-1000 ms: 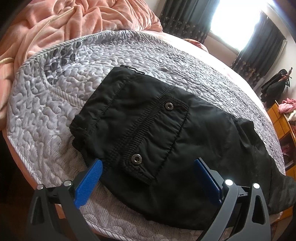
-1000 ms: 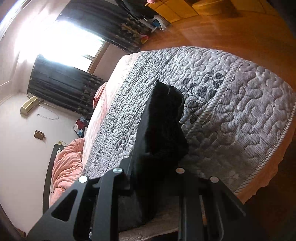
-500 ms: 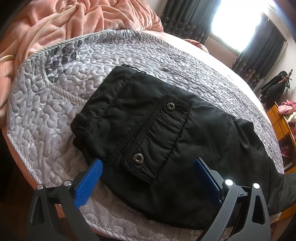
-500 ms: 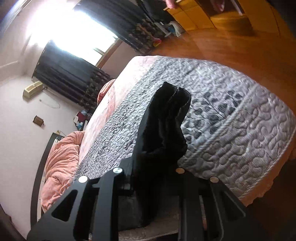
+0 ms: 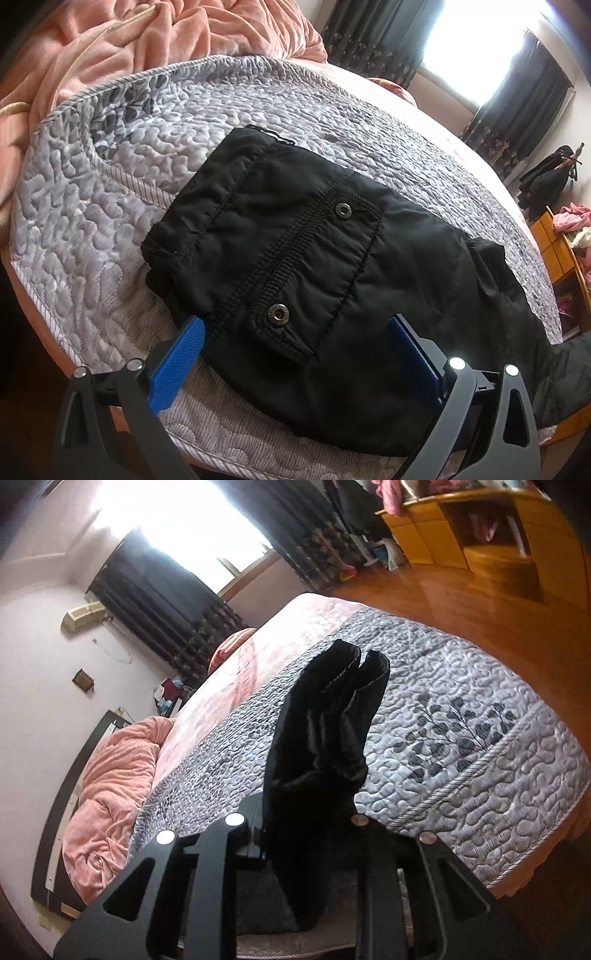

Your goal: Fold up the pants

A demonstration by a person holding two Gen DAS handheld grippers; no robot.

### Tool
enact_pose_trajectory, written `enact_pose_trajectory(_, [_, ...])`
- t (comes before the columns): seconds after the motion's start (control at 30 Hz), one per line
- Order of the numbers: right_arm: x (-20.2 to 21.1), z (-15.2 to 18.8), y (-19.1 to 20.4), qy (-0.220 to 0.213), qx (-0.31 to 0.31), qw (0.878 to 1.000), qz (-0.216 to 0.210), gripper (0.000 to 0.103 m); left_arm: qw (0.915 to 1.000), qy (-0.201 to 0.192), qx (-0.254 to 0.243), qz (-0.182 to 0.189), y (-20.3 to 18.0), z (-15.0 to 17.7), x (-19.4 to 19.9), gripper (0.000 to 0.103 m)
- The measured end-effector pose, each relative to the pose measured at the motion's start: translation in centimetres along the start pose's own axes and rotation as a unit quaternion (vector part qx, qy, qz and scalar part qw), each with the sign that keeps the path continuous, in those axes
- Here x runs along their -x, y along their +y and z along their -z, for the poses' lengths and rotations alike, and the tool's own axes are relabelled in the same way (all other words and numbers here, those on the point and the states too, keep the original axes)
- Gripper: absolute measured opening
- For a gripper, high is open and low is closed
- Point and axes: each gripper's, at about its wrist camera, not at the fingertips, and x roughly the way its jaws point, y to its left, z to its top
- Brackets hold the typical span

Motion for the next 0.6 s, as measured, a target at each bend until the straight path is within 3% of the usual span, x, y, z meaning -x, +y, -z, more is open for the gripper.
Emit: enact_pose_trajectory(0.6, [0.2, 1.0, 8.0, 0.004, 0.089, 0.996, 0.004, 0.02, 0.9998, 0.003, 0.014, 0.011, 0.6, -0.2, -0.1, 0.099])
